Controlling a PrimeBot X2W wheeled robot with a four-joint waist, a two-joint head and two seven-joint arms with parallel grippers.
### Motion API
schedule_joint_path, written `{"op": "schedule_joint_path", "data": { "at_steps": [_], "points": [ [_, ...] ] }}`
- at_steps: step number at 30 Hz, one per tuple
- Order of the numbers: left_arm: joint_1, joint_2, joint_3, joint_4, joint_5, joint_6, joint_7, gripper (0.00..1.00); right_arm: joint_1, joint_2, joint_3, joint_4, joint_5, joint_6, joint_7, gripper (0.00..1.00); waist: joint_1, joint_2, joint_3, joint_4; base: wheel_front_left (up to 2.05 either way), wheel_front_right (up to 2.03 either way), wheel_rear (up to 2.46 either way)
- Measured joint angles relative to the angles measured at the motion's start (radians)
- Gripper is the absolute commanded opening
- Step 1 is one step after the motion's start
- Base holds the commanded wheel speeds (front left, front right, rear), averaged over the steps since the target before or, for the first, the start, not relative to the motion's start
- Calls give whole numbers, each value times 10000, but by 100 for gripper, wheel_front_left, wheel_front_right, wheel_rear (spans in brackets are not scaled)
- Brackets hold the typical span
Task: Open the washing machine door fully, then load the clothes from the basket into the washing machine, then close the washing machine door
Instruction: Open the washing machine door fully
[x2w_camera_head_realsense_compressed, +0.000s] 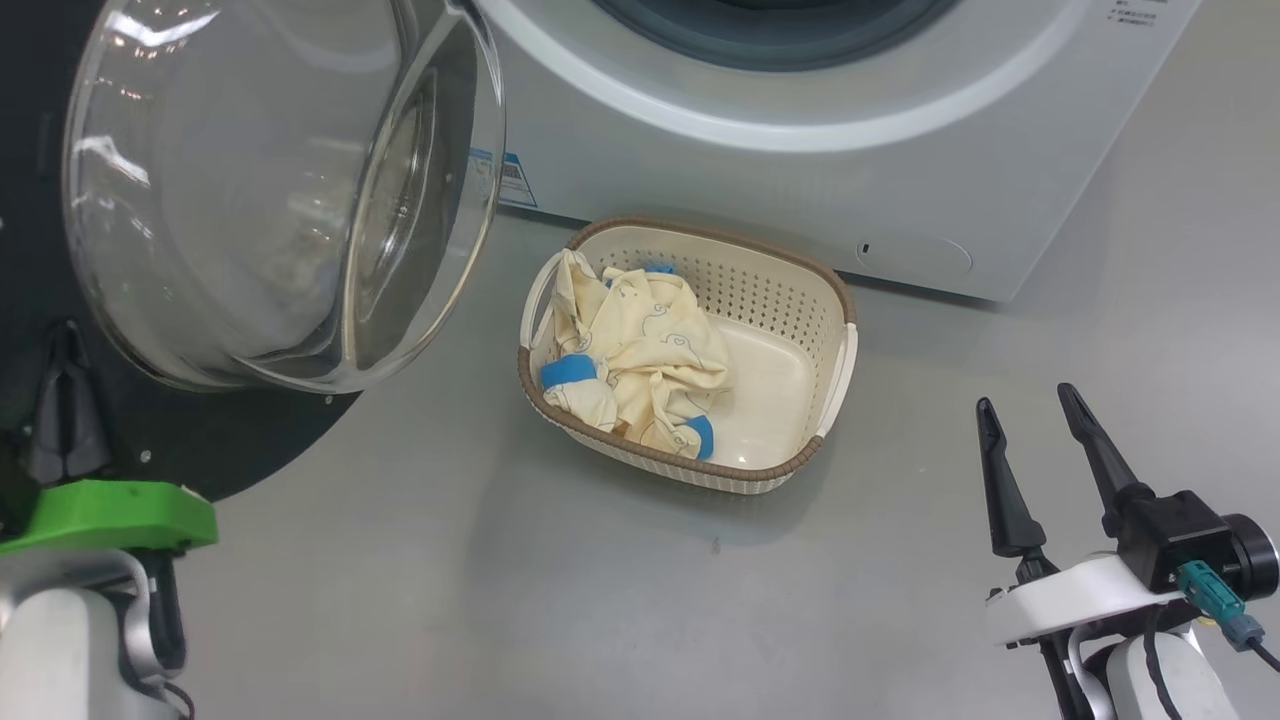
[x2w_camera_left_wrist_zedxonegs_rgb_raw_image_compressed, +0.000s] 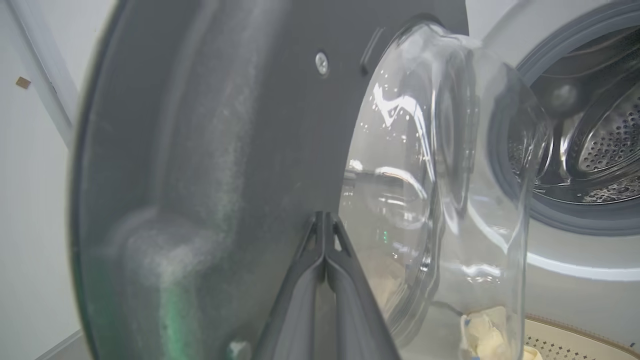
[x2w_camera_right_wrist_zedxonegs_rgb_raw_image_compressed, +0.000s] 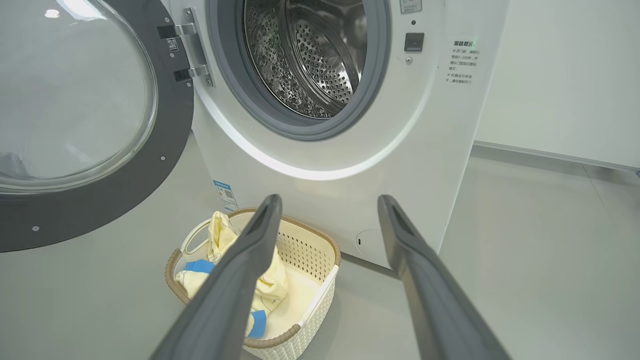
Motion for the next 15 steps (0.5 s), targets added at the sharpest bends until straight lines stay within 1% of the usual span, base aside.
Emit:
{"op": "schedule_joint_path", "data": {
  "at_steps": [11, 15],
  "points": [
    [-939, 771, 807, 982, -316, 2, -102, 0, -426, -113, 40, -12, -150, 40, 0, 100, 0, 0, 556, 19, 0, 0, 0],
    [-1319, 1043, 1035, 1559, -548, -13, -130, 0, -611, -174, 40, -15, -159, 42, 0, 100, 0, 0, 749, -31, 0, 0, 0]
  ]
}}
